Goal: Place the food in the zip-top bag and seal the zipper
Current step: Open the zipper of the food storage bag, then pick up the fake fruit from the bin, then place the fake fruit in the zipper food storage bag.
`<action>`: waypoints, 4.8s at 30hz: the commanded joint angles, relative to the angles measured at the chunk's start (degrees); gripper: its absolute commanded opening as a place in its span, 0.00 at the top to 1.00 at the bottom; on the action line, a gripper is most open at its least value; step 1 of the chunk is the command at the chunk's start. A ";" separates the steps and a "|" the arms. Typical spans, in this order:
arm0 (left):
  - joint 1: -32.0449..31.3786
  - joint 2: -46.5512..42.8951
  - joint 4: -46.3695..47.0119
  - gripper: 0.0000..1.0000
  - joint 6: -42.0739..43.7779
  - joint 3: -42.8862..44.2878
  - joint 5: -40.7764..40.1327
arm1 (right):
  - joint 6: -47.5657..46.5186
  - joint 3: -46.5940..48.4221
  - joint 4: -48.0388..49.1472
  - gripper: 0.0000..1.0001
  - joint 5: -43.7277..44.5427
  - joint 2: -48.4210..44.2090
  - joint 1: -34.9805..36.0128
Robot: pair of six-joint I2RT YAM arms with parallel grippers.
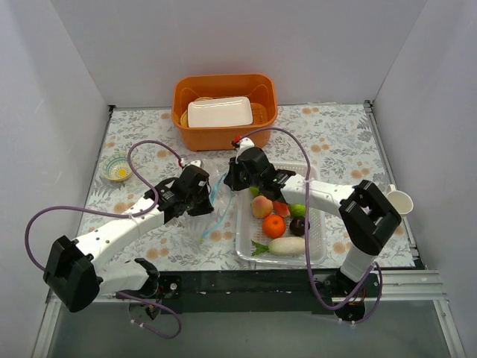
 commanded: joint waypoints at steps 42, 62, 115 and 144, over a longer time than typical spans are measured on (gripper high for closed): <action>-0.16 0.03 -10.95 1.00 -8.00 9.76 -27.58 | -1.59 18.09 -25.81 0.36 7.11 -3.00 -2.72; -0.16 3.90 -6.65 1.00 -6.94 9.23 -19.84 | 1.85 -5.21 -41.81 0.41 18.54 -20.85 -4.92; -0.16 1.53 -3.66 1.00 -2.28 9.59 -18.78 | 0.79 -6.44 -30.22 0.99 -12.01 -34.04 -5.27; -0.16 -3.21 -1.46 1.00 0.62 5.98 -15.97 | 14.24 -8.03 -4.89 0.99 -39.55 -12.25 -4.39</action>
